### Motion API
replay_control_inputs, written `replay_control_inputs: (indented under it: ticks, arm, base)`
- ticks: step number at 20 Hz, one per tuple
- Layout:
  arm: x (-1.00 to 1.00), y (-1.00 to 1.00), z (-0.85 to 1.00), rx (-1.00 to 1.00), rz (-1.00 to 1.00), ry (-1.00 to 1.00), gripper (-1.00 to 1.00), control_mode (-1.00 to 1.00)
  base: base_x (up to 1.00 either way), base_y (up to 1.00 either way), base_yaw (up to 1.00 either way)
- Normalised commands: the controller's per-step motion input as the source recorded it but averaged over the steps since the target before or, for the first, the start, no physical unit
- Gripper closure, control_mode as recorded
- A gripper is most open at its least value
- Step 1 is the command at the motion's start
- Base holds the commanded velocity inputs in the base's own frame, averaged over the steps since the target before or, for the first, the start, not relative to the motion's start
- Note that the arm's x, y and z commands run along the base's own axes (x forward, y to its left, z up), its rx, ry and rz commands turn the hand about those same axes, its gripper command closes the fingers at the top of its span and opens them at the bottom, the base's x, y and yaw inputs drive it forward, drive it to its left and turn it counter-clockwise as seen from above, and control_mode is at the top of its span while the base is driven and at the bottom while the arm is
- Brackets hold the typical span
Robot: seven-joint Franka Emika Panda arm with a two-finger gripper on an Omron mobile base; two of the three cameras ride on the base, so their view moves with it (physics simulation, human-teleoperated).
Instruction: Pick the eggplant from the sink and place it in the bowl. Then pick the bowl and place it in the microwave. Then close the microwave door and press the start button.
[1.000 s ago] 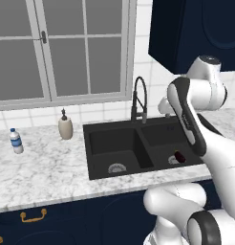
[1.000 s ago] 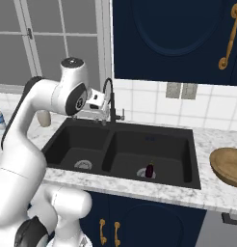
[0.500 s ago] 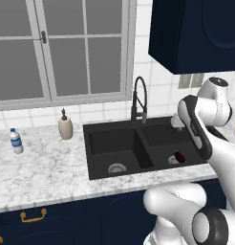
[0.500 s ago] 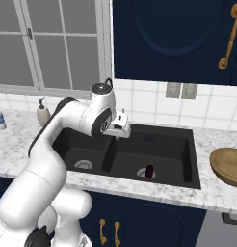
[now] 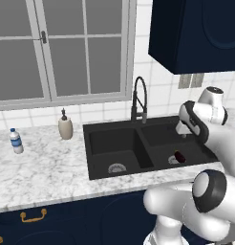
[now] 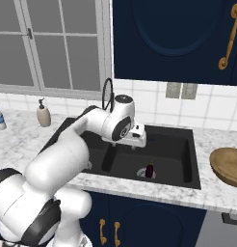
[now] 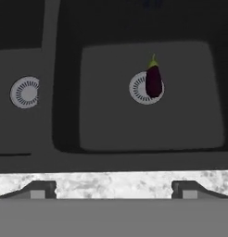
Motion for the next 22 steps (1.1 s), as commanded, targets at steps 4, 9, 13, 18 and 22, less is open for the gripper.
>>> replay_control_inputs:
  ticks: [4,9,13,18,22]
  arm:
    - [0.34,-0.38,-0.45,0.02,0.00,0.01,-1.00,-1.00]
    - [0.31,-0.39,-0.46,0.01,0.00,0.02,-1.00,-1.00]
    - [0.27,-0.37,-0.44,0.01,0.00,0.00,-1.00,-1.00]
    - [0.42,-0.20,-0.48,0.00,0.00,0.00,-1.00,-1.00]
    - [0.52,-0.03,-0.46,0.01,0.00,0.02,-1.00,-1.00]
  base:
    - [0.00,0.00,0.00]
    - [0.00,0.00,0.00]
    - [0.00,0.00,0.00]
    - [0.00,0.00,0.00]
    - [0.00,0.00,0.00]
